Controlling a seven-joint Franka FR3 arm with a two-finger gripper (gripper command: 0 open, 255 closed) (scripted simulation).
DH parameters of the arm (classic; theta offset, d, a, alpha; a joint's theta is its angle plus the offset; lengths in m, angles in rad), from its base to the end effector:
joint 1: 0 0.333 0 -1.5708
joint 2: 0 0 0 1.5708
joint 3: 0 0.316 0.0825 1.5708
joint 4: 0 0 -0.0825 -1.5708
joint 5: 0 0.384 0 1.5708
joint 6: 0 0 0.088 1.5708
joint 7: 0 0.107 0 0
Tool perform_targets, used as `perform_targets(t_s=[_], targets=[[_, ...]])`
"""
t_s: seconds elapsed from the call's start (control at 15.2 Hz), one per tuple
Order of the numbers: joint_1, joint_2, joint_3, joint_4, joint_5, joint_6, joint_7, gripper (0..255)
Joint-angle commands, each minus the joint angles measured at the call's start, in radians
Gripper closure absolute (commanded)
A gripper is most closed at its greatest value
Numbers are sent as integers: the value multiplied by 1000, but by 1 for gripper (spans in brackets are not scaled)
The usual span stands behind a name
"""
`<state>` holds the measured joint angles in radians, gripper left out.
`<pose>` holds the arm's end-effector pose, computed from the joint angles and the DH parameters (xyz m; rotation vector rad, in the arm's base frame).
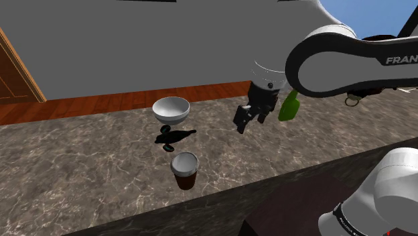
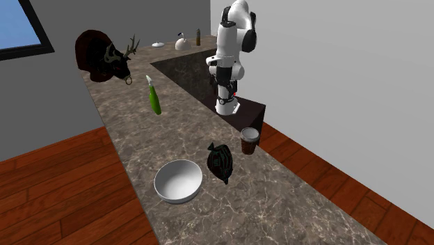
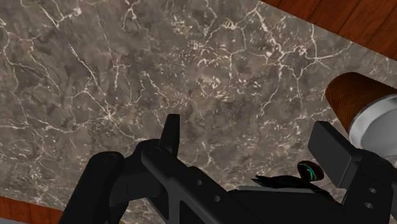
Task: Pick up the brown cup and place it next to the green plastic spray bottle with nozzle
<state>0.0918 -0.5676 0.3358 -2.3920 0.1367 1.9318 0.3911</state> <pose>0.3525 0.1858 0.5162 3.1242 -0.0761 0.1515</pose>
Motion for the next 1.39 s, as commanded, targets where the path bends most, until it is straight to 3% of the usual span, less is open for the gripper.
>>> perform_targets(t_s=[0.0,0.53,0.99,1.32], targets=[[7,40,39,11,23,31,61,0],[7,268,193,115,45,165,301,0],[8,527,307,272,-52,264,548,0],[16,578,314,259,-86,320,581,0]])
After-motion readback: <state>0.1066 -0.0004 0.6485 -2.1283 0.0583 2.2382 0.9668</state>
